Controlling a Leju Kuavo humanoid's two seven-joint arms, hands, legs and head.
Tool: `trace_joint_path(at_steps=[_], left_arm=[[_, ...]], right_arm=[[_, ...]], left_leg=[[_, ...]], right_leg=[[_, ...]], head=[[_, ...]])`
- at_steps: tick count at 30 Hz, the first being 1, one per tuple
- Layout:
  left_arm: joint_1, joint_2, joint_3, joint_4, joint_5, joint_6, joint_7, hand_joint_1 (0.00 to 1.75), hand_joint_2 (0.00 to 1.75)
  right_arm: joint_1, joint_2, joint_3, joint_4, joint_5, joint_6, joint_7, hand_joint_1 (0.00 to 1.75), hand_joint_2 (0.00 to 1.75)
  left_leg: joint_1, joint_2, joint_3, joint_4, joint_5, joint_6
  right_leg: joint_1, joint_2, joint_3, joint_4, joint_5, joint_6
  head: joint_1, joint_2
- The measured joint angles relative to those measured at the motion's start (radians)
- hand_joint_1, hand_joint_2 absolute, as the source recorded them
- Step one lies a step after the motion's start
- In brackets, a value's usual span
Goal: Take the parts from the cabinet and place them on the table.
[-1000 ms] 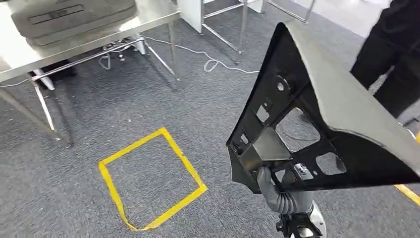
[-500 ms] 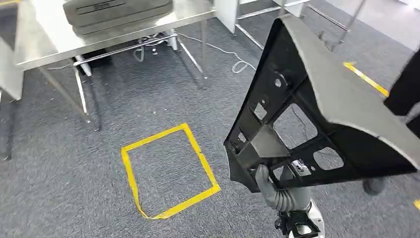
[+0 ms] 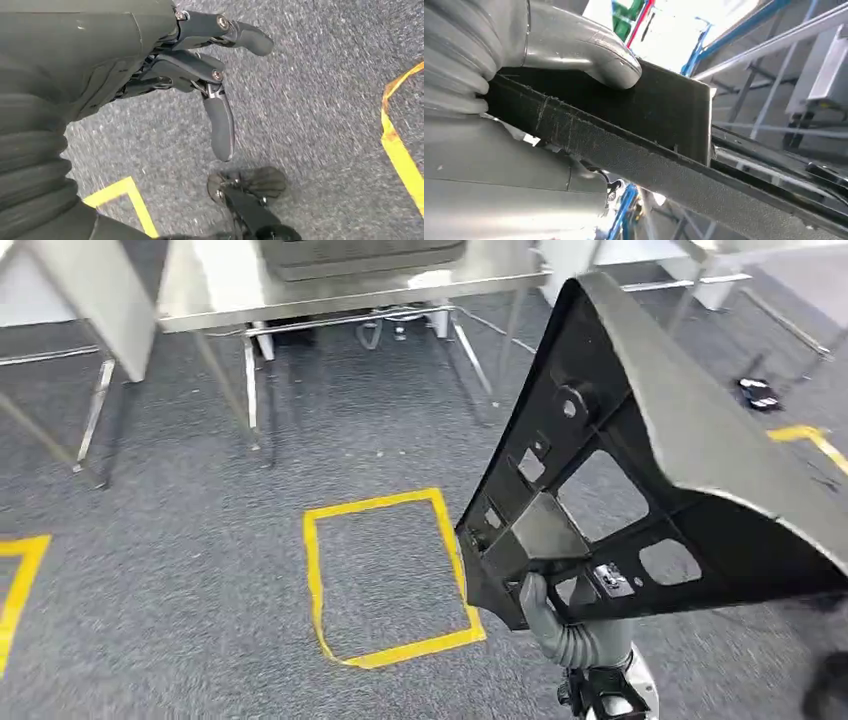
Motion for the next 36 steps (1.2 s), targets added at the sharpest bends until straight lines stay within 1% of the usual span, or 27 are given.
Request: trace_joint_path(at_steps=[1,2,3,4,5,6,7,8,9,10,11,12,13,14,15,16,17,18,19,20,22,25,27,31,32,33,36], left_arm=[[0.001,-0.002,0.0,0.0,0.0,0.0,-0.004,0.0,1.75],[0.003,-0.002,0.0,0.0,0.001,0.0,-0.008,0.0,1.75],[0.007,-0.002,0.0,0.0,0.003,0.0,-0.01,0.0,1.75],[0.011,-0.002,0.0,0.0,0.003,0.0,-0.011,0.0,1.75],[0.013,-0.002,0.0,0.0,0.003,0.0,-0.013,0.0,1.75],[0.014,0.0,0.0,0.0,0.003,-0.002,-0.013,0.0,1.75],[0.014,0.0,0.0,0.0,0.003,-0.003,-0.013,0.0,1.75],[0.012,0.0,0.0,0.0,0.003,-0.003,-0.013,0.0,1.75],[0.009,0.0,0.0,0.0,0.003,-0.007,-0.013,0.0,1.75],[0.007,-0.001,0.0,0.0,0.002,-0.011,-0.013,0.0,1.75],[0.007,-0.003,0.0,0.0,0.002,-0.011,-0.013,0.0,1.75],[0.007,-0.003,0.0,0.0,0.002,-0.011,-0.013,0.0,1.75],[0.007,-0.002,0.0,0.0,0.002,-0.011,-0.013,0.0,1.75],[0.007,-0.002,0.0,0.0,0.002,-0.011,-0.013,0.0,1.75],[0.006,-0.002,0.0,0.0,0.003,-0.011,-0.013,0.0,1.75],[0.006,-0.002,0.0,0.0,0.002,-0.011,-0.013,0.0,1.75],[0.004,-0.002,0.0,0.0,0.002,-0.011,-0.013,0.0,1.75],[0.003,-0.002,0.0,0.0,0.002,-0.011,-0.013,0.0,1.75],[0.004,-0.003,0.0,0.0,0.002,-0.012,-0.012,0.0,1.75],[0.004,-0.005,0.0,0.001,0.002,-0.015,-0.01,0.0,1.75],[0.004,-0.005,0.0,0.001,0.002,-0.024,-0.008,0.0,1.75],[0.004,-0.005,0.001,0.001,0.003,-0.032,-0.004,0.0,1.75],[0.004,-0.005,0.001,0.001,0.003,-0.033,-0.003,0.0,1.75],[0.004,-0.006,0.001,0.001,0.0,-0.041,-0.003,0.0,1.75],[0.004,-0.006,0.001,0.001,0.0,-0.041,-0.003,0.0,1.75],[0.004,-0.006,0.001,0.001,0.0,-0.041,-0.003,0.0,1.75],[0.004,-0.006,0.001,0.001,0.0,-0.046,-0.003,0.0,1.75]], right_arm=[[0.0,0.0,0.0,0.0,0.004,-0.002,0.0,1.75,1.75],[0.0,0.0,0.0,0.0,0.009,-0.003,0.0,1.75,1.75],[0.0,0.0,0.0,0.0,0.007,-0.005,0.0,1.75,1.75],[0.001,0.0,0.0,0.0,0.003,-0.008,0.0,1.75,1.75],[0.001,0.0,-0.001,0.0,0.003,-0.011,0.0,1.75,1.75],[0.001,0.002,-0.002,0.0,0.002,-0.013,0.0,1.75,1.75],[0.002,0.003,-0.002,0.0,0.002,-0.016,0.001,1.75,1.75],[0.005,0.005,-0.002,-0.001,0.002,-0.018,0.001,1.75,1.75],[0.01,0.006,-0.003,-0.001,0.001,-0.021,0.002,1.75,1.75],[0.013,0.006,-0.004,-0.001,0.001,-0.021,0.003,1.75,1.75],[0.013,0.006,-0.005,0.0,0.001,-0.022,0.005,1.75,1.75],[0.014,0.006,-0.005,0.0,0.001,-0.022,0.005,1.75,1.75],[0.015,0.006,-0.005,0.0,0.001,-0.022,0.005,1.75,1.75],[0.016,0.006,-0.005,0.0,0.001,-0.023,0.005,1.75,1.75],[0.016,0.006,-0.005,0.0,0.001,-0.023,0.005,1.75,1.75],[0.016,0.006,-0.005,0.0,0.0,-0.024,0.006,1.75,1.75],[0.016,0.006,-0.005,0.0,-0.002,-0.025,0.006,1.75,1.75],[0.016,0.006,-0.005,0.0,-0.006,-0.026,0.006,1.75,1.75],[0.016,0.007,-0.005,0.0,-0.009,-0.027,0.007,1.75,1.75],[0.017,0.007,-0.006,0.0,-0.011,-0.027,0.007,1.75,1.75],[0.017,0.007,-0.006,0.0,-0.017,-0.027,0.008,1.75,1.75],[0.017,0.007,-0.007,0.0,-0.021,-0.027,0.011,1.75,1.75],[0.017,0.007,-0.007,0.0,-0.021,-0.027,0.011,1.75,1.75],[0.017,0.008,-0.007,0.0,-0.021,-0.027,0.012,1.75,1.75],[0.017,0.008,-0.007,0.0,-0.021,-0.027,0.013,1.75,1.75],[0.017,0.008,-0.007,0.0,-0.021,-0.027,0.014,1.75,1.75],[0.017,0.008,-0.007,0.0,-0.021,-0.026,0.015,1.75,1.75]], left_leg=[[-0.001,-0.003,-0.001,0.0,0.002,-0.003],[-0.009,-0.017,-0.002,0.005,-0.001,-0.009],[-0.007,-0.018,-0.003,0.002,0.001,-0.015],[-0.005,-0.017,-0.001,-0.004,0.003,-0.022],[-0.003,-0.019,-0.002,-0.008,0.006,-0.028],[-0.002,-0.013,-0.004,-0.003,0.004,-0.033],[-0.009,0.037,-0.011,0.018,-0.013,-0.036],[-0.008,0.071,-0.031,0.066,-0.047,-0.039],[-0.006,0.094,-0.071,0.155,-0.095,-0.042],[-0.004,0.101,-0.108,0.234,-0.13,-0.044],[-0.002,0.105,-0.138,0.296,-0.149,-0.046],[0.0,0.105,-0.143,0.31,-0.145,-0.047],[0.001,0.106,-0.124,0.273,-0.117,-0.046],[0.002,0.107,-0.088,0.208,-0.082,-0.045],[0.002,0.112,-0.031,0.106,-0.039,-0.043],[0.002,0.121,0.015,0.029,-0.017,-0.041],[-0.003,0.125,0.025,0.007,-0.028,-0.037],[-0.003,0.121,0.021,0.006,-0.026,-0.032],[-0.002,0.119,0.021,0.002,-0.022,-0.034],[-0.004,0.117,0.021,0.002,-0.023,-0.034],[-0.009,0.113,0.021,0.003,-0.023,-0.033],[-0.013,0.11,0.018,0.003,-0.022,-0.025],[-0.014,0.11,0.017,0.003,-0.022,-0.022],[-0.017,0.11,0.017,0.004,-0.021,-0.02],[-0.017,0.11,0.017,0.004,-0.021,-0.019],[-0.017,0.11,0.017,0.004,-0.021,-0.019],[-0.016,0.11,0.017,0.004,-0.02,-0.018]], right_leg=[[-0.001,0.012,0.022,-0.06,0.017,-0.005],[0.001,0.007,0.02,-0.066,0.024,-0.017],[0.005,0.005,0.019,-0.064,0.025,-0.025],[0.009,0.005,0.02,-0.064,0.026,-0.034],[0.011,0.003,0.029,-0.064,0.029,-0.04],[-0.003,-0.004,0.031,-0.073,0.038,-0.052],[-0.002,-0.007,0.033,-0.073,0.039,-0.056],[-0.002,-0.011,0.034,-0.073,0.038,-0.06],[0.001,-0.018,0.035,-0.073,0.038,-0.064],[0.003,-0.025,0.035,-0.073,0.038,-0.065],[0.004,-0.03,0.034,-0.072,0.037,-0.065],[0.004,-0.033,0.035,-0.072,0.037,-0.065],[0.004,-0.037,0.036,-0.072,0.037,-0.065],[0.004,-0.039,0.037,-0.072,0.037,-0.065],[0.004,-0.04,0.039,-0.072,0.036,-0.064],[0.005,-0.041,0.041,-0.072,0.034,-0.061],[0.019,-0.042,0.038,-0.068,0.029,-0.054],[0.017,-0.044,0.036,-0.069,0.029,-0.052],[0.02,-0.045,0.034,-0.065,0.025,-0.055],[0.02,-0.044,0.027,-0.068,0.026,-0.062],[0.019,-0.046,0.03,-0.072,0.027,-0.059],[0.017,-0.047,0.031,-0.078,0.032,-0.052],[0.016,-0.047,0.031,-0.08,0.033,-0.049],[0.014,-0.047,0.031,-0.081,0.035,-0.045],[0.014,-0.047,0.031,-0.081,0.035,-0.043],[0.014,-0.047,0.031,-0.081,0.036,-0.038],[0.014,-0.047,0.032,-0.081,0.036,-0.038]], head=[[0.002,0.0],[0.002,0.0],[-0.002,0.0],[0.0,0.0],[0.001,0.0],[0.0,0.0],[-0.002,0.0],[-0.008,0.0],[-0.008,0.0],[-0.007,0.0],[-0.009,0.0],[-0.009,0.0],[-0.008,0.0],[-0.01,0.0],[-0.008,0.0],[-0.01,0.0],[-0.008,0.0],[-0.005,0.0],[-0.006,0.0],[-0.006,0.0],[-0.006,0.0],[-0.006,0.0],[-0.006,0.0],[-0.006,0.0],[-0.006,0.0],[-0.006,0.0],[-0.006,0.0]])
